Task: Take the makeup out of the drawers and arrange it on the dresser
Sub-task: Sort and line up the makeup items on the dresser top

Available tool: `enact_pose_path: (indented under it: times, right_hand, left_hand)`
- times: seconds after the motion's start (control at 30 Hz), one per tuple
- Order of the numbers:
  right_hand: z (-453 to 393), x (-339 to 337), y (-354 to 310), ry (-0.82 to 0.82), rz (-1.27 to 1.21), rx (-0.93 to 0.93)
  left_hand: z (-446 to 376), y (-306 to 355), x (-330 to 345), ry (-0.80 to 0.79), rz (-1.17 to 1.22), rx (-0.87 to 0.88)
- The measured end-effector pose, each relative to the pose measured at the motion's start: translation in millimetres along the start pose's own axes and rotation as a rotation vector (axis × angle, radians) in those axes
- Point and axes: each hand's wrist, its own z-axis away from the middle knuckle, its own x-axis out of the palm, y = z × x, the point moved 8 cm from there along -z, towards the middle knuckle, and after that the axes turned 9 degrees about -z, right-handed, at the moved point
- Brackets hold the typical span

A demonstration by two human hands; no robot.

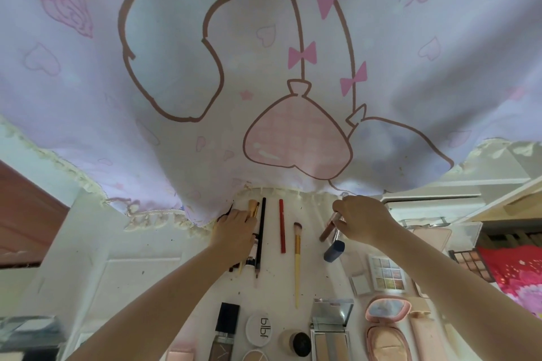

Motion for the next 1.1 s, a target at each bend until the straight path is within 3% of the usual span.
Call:
enact_pose_path:
  times: [0.4,0.57,0.77,0.9,1.1]
  right_hand:
    - [11.5,-29.3,4.2,0.07,-0.136,0.069]
    - [14.4,-41.5,-24.9,0.154,-0.173,0.0]
    - [-1.8,17.3,-81.4,-0.105,-0.279,-0.107]
    - [-19.4,67.6,-103.2,-0.323,-0.426,-0.06]
    - [-45.1,90.2,-135.9,-0.307,-0.551,0.011]
  left_hand:
    - [9.0,-8.0,-0.2,0.037,0.04,-0.023]
    - [20.5,-14.8,6.8,0.019,0.085,-0.042]
    - [33.2,-24.9,20.7,0.002,0.151,-0.134]
    - [37.2,-20.2,29.3,-0.02,0.173,-0.14]
    - [34.3,-19.2,33.3,-0.006,0.236,-0.122]
